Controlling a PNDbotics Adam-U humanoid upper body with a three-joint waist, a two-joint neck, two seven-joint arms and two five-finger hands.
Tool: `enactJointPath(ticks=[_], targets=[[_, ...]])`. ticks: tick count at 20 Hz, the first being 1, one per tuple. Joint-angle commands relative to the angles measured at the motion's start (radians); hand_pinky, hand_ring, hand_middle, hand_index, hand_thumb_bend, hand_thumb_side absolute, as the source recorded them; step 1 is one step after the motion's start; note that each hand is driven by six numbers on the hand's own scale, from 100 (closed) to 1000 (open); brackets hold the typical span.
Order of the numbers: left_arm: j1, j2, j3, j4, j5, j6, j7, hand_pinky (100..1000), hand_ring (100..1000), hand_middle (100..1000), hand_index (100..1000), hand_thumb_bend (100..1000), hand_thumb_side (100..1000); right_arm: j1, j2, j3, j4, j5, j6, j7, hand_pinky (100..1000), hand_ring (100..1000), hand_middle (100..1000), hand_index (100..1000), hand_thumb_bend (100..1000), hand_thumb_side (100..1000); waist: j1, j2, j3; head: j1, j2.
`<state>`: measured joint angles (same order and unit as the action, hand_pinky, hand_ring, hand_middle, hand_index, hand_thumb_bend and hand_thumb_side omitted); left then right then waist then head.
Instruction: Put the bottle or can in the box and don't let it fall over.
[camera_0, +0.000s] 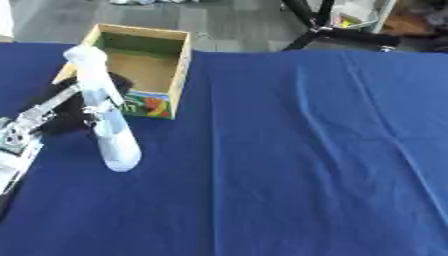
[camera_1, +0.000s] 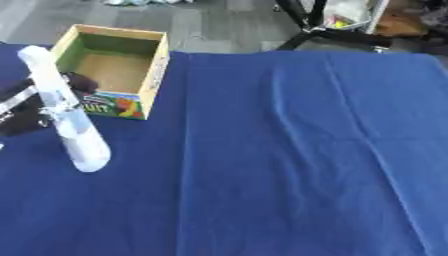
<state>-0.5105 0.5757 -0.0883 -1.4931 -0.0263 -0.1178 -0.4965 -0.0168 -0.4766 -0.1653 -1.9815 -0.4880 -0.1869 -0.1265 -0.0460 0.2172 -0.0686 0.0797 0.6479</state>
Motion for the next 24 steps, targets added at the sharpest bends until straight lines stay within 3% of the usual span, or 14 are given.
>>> enactJointPath(ticks=[1,4,10,16,19,22,24], targets=[[-0.007,0.014,0.005,-0.026,0.019,0.012,-0.039,914,724,761,784,100,561,-0.005,-0.013,-0.006,-0.019,0.009,0.001,-0.003,968,1000,1000,1000,100,527,0.002,-0.011,0.0,0.006,-0.013],[0.002,0.013,0.005,-0.022,0.017,0.031,-0.064,889,703,729,729,100,562,-0.004,-0.012,-0.005,-0.019,0.01,0.001,-0.003,968,1000,1000,1000,100,528,0.0,-0.01,-0.001,0.008,-0.017],[0.024,0.006,-0.007,0.022,0.009,0.074,-0.125,887,728,743,725,100,581,-0.003,-0.007,-0.005,-0.019,0.014,0.0,-0.003,968,1000,1000,1000,100,528,-0.003,-0.007,-0.002,0.006,-0.017],[0.036,0.003,-0.007,0.053,-0.009,0.097,-0.151,827,666,654,685,100,491,-0.004,-0.006,-0.004,-0.019,0.016,-0.001,-0.004,968,1000,1000,1000,100,529,-0.004,-0.005,0.001,0.003,-0.012],[0.04,0.002,-0.005,0.065,0.003,0.117,-0.149,829,675,622,667,100,501,-0.005,-0.006,-0.005,-0.019,0.014,0.0,-0.005,967,1000,1000,1000,100,529,-0.005,-0.006,0.002,0.003,-0.014],[0.038,0.001,-0.001,0.076,0.021,0.138,-0.13,739,577,566,643,100,509,-0.005,-0.008,-0.007,-0.019,0.009,0.0,-0.007,969,1000,1000,1000,100,530,-0.005,-0.008,0.002,0.007,-0.018],[0.036,-0.001,0.001,0.083,0.027,0.151,-0.108,1000,453,541,620,100,501,-0.004,-0.008,-0.008,-0.019,0.007,0.002,-0.008,976,1000,1000,1000,100,531,-0.005,-0.009,0.001,0.009,-0.022]])
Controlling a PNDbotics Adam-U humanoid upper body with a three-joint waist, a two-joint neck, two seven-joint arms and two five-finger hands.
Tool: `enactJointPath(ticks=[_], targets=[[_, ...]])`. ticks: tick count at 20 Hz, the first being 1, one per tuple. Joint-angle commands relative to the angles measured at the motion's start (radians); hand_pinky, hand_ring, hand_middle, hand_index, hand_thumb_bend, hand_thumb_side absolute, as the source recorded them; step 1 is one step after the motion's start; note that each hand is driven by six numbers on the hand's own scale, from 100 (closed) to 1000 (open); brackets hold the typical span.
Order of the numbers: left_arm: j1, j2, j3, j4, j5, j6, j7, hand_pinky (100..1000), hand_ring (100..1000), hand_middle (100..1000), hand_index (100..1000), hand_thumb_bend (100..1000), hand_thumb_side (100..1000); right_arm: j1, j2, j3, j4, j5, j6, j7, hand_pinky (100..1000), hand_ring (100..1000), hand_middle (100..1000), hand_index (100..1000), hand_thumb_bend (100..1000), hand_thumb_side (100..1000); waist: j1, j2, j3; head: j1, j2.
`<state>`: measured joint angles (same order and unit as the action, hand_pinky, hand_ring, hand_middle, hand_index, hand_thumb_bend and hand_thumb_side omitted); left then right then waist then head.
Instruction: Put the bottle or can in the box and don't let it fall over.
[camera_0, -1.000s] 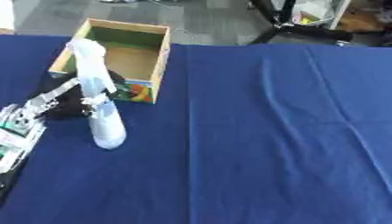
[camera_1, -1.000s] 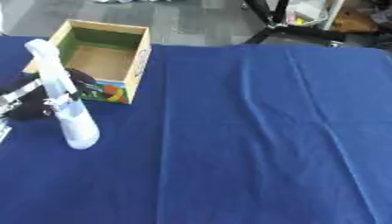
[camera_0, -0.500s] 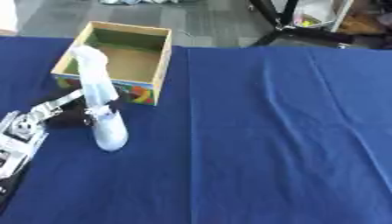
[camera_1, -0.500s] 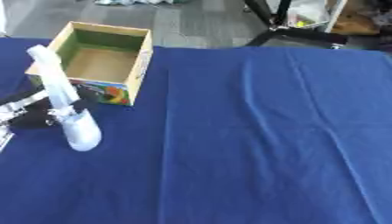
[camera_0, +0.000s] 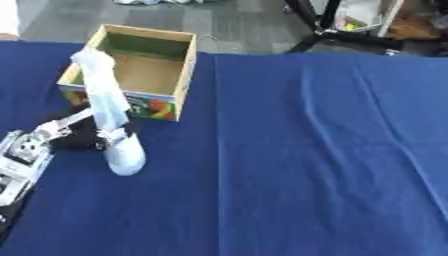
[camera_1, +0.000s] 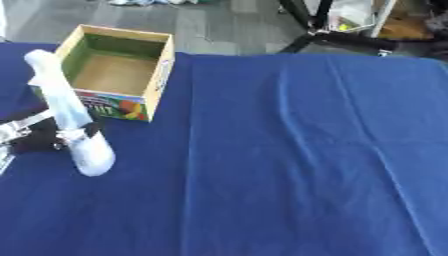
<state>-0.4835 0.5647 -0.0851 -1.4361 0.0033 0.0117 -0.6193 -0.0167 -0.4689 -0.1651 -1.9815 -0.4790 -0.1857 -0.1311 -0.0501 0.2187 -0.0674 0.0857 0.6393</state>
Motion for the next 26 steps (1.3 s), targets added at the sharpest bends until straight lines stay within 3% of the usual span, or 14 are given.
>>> enactJointPath(ticks=[1,4,6,7,8,10,18,23,26], targets=[[0.007,0.008,-0.002,0.029,-0.002,0.026,0.026,1000,417,504,580,100,493,-0.004,-0.015,-0.009,-0.019,-0.001,0.003,-0.005,979,1000,1000,1000,100,530,0.0,-0.01,0.0,0.004,-0.015],[0.003,0.002,-0.003,0.036,0.003,0.029,0.051,1000,352,397,464,100,494,-0.004,-0.014,-0.009,-0.019,-0.001,0.008,-0.01,980,1000,1000,1000,100,529,0.0,-0.01,-0.002,0.007,-0.015],[0.002,-0.002,-0.006,0.047,0.013,0.034,0.051,1000,269,271,324,100,495,-0.003,-0.013,-0.01,-0.019,-0.001,0.009,-0.013,979,1000,1000,1000,100,528,0.001,-0.01,-0.003,0.008,-0.016],[0.002,-0.003,-0.007,0.052,0.019,0.038,0.05,1000,269,271,324,100,495,-0.003,-0.013,-0.01,-0.019,-0.001,0.01,-0.014,979,1000,1000,1000,100,528,0.001,-0.011,-0.004,0.008,-0.015],[0.002,-0.004,-0.007,0.058,0.023,0.044,0.049,1000,228,154,195,100,498,-0.003,-0.013,-0.01,-0.019,-0.001,0.01,-0.015,979,1000,1000,1000,100,528,0.001,-0.011,-0.004,0.008,-0.014],[0.001,-0.006,-0.007,0.064,0.031,0.053,0.048,1000,209,109,158,100,496,-0.003,-0.013,-0.01,-0.019,-0.002,0.01,-0.017,979,1000,1000,1000,100,527,0.0,-0.011,-0.004,0.007,-0.014],[0.002,-0.004,-0.004,0.03,0.073,0.013,0.038,993,198,100,144,100,541,-0.002,-0.013,-0.011,-0.019,-0.005,0.013,-0.023,978,1000,1000,1000,100,528,0.0,-0.012,-0.004,0.008,-0.012],[0.0,0.004,0.011,-0.008,0.11,-0.047,0.053,938,184,100,141,100,556,-0.001,-0.014,-0.012,-0.019,-0.005,0.013,-0.025,977,1000,1000,1000,100,528,0.0,-0.013,-0.002,0.006,-0.01],[-0.005,0.009,0.019,-0.038,0.122,-0.084,0.07,857,173,100,138,100,589,0.0,-0.017,-0.013,-0.019,-0.007,0.01,-0.027,976,1000,1000,1000,100,528,-0.001,-0.014,-0.002,0.004,-0.009]])
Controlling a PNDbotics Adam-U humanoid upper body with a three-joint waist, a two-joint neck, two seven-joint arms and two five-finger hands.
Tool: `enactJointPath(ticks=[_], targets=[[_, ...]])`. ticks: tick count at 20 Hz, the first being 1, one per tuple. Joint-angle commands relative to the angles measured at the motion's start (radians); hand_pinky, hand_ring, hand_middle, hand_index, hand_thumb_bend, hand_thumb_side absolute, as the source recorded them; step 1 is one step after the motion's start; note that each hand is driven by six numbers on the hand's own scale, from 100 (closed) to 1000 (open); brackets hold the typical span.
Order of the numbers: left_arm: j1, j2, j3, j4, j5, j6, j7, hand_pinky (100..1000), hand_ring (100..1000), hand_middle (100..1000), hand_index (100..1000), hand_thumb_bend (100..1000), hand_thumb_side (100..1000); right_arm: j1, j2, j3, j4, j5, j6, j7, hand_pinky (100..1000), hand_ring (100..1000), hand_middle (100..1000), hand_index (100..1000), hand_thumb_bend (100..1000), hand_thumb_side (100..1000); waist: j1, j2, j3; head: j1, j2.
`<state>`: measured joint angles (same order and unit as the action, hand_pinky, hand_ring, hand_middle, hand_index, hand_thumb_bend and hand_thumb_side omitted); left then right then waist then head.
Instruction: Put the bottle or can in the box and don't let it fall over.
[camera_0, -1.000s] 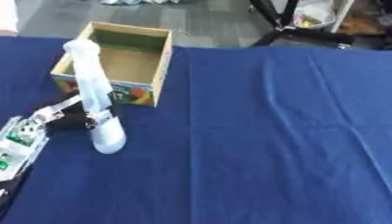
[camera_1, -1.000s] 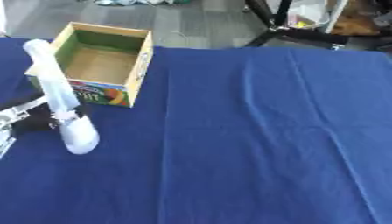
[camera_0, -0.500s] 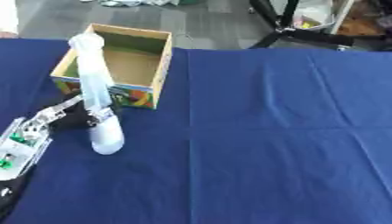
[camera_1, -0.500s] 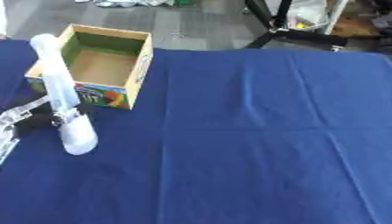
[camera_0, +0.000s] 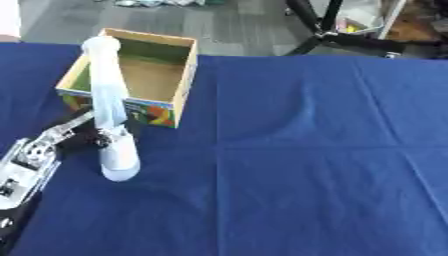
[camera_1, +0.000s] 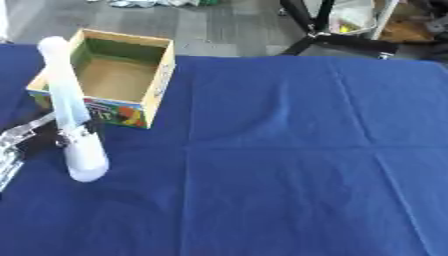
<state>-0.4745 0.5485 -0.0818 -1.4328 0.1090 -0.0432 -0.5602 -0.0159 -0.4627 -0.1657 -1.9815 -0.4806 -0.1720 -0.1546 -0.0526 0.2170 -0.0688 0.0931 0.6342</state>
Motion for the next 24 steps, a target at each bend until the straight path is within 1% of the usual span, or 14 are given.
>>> enactJointPath(ticks=[1,5,8,11,12,13,15,18,20,21,23,24], targets=[[-0.015,0.027,0.018,-0.049,0.021,-0.039,0.017,856,173,100,138,100,589,-0.001,-0.024,-0.013,-0.019,-0.006,-0.005,-0.005,976,1000,1000,1000,100,528,0.002,-0.012,0.0,-0.004,-0.004],[-0.024,0.035,0.029,-0.077,0.044,-0.068,0.032,862,178,100,139,100,622,0.0,-0.027,-0.015,-0.019,-0.01,-0.009,-0.009,975,1000,1000,1000,100,528,0.001,-0.014,0.002,-0.011,-0.003],[-0.036,0.042,0.047,-0.098,0.074,-0.082,0.049,845,176,100,139,100,672,0.001,-0.029,-0.018,-0.019,-0.015,-0.013,-0.011,975,1000,1000,1000,100,529,-0.001,-0.016,0.004,-0.032,-0.003],[-0.069,0.053,0.069,-0.127,0.111,-0.086,0.077,838,176,100,138,100,672,0.002,-0.032,-0.02,-0.019,-0.019,-0.017,-0.014,975,1000,1000,1000,100,529,-0.001,-0.018,0.005,-0.053,-0.004],[-0.081,0.057,0.074,-0.134,0.124,-0.082,0.088,837,176,100,138,100,672,0.003,-0.033,-0.02,-0.019,-0.021,-0.017,-0.015,975,1000,1000,1000,100,542,-0.001,-0.019,0.005,-0.056,-0.004],[-0.097,0.062,0.085,-0.142,0.133,-0.08,0.099,832,175,100,137,100,672,0.003,-0.034,-0.02,-0.019,-0.022,-0.017,-0.015,975,1000,1000,1000,100,528,-0.001,-0.021,0.005,-0.057,-0.005],[-0.137,0.077,0.111,-0.144,0.158,-0.072,0.125,830,176,100,137,100,672,0.003,-0.035,-0.02,-0.019,-0.025,-0.018,-0.016,974,1000,1000,1000,100,528,-0.001,-0.023,0.003,-0.057,-0.009],[-0.203,0.114,0.137,-0.107,0.195,-0.066,0.166,830,177,100,136,100,660,0.002,-0.039,-0.02,-0.019,-0.029,-0.02,-0.015,974,1000,1000,1000,100,529,-0.001,-0.023,-0.002,-0.054,-0.015],[-0.244,0.138,0.153,-0.069,0.196,-0.059,0.191,832,178,100,136,100,646,0.001,-0.041,-0.021,-0.019,-0.033,-0.022,-0.015,974,1000,1000,1000,100,529,-0.001,-0.023,-0.005,-0.05,-0.021],[-0.264,0.147,0.161,-0.049,0.189,-0.054,0.204,835,180,100,137,100,623,0.0,-0.041,-0.021,-0.019,-0.034,-0.023,-0.015,974,1000,1000,1000,100,529,-0.001,-0.021,-0.006,-0.049,-0.025],[-0.307,0.152,0.185,-0.007,0.167,-0.035,0.23,842,183,100,139,100,672,-0.004,-0.041,-0.021,-0.019,-0.036,-0.024,-0.014,974,1000,1000,1000,100,529,-0.002,-0.017,-0.008,-0.045,-0.036],[-0.327,0.15,0.195,0.014,0.155,-0.023,0.243,842,183,100,139,100,672,-0.006,-0.041,-0.021,-0.019,-0.036,-0.024,-0.014,974,1000,1000,1000,100,529,-0.002,-0.015,-0.009,-0.044,-0.04]])
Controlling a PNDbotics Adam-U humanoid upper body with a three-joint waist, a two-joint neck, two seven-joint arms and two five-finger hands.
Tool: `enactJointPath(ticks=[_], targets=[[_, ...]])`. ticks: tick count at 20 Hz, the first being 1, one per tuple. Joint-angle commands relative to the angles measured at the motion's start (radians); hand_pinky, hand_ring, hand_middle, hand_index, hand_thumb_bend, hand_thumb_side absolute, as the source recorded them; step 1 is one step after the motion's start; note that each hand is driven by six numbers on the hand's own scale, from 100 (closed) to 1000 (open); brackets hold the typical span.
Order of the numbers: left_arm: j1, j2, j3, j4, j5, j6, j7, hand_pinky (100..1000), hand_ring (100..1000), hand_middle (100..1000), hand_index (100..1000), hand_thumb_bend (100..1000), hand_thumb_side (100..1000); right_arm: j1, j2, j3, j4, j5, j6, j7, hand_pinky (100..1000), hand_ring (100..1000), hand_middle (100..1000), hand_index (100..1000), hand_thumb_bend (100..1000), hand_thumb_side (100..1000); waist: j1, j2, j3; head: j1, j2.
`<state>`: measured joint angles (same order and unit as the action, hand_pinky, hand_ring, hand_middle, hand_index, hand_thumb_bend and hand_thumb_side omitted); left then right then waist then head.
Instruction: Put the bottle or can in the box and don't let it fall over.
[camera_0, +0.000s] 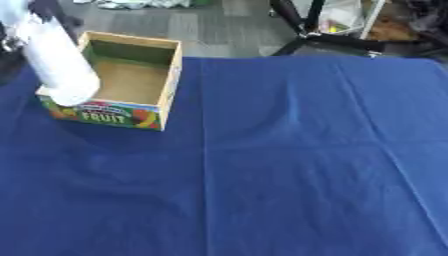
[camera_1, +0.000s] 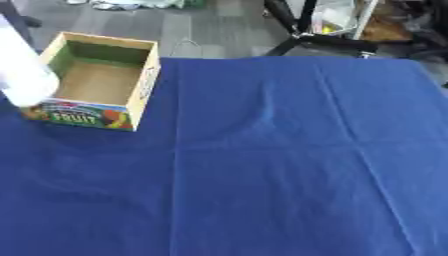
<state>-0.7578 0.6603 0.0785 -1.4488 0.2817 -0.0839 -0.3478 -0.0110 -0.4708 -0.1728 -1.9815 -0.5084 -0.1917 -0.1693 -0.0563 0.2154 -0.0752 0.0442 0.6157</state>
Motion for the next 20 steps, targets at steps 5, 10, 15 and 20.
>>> enactJointPath(ticks=[5,10,15,20], targets=[[-0.121,0.011,0.093,0.137,-0.083,0.082,0.096,846,188,100,144,100,672,-0.026,-0.025,-0.011,-0.018,-0.009,-0.006,0.007,973,1000,1000,1000,100,531,-0.005,0.006,-0.017,0.028,-0.048],[-0.181,-0.012,0.099,0.243,-0.148,0.08,0.161,846,189,100,145,100,672,-0.043,-0.018,-0.005,-0.018,-0.006,-0.001,0.016,973,1000,1000,1000,100,529,-0.005,0.024,-0.032,0.047,-0.055],[-0.207,-0.013,0.071,0.352,-0.215,0.019,0.228,863,203,106,155,100,672,-0.058,-0.011,-0.001,-0.018,0.002,0.004,0.023,974,1000,1000,1000,100,528,0.003,0.044,-0.05,0.055,-0.065],[-0.226,-0.032,0.053,0.465,-0.285,-0.051,0.262,866,211,118,164,100,672,-0.065,-0.001,0.002,-0.018,0.017,0.012,0.025,974,1000,1000,1000,100,527,0.008,0.057,-0.059,0.055,-0.073]])
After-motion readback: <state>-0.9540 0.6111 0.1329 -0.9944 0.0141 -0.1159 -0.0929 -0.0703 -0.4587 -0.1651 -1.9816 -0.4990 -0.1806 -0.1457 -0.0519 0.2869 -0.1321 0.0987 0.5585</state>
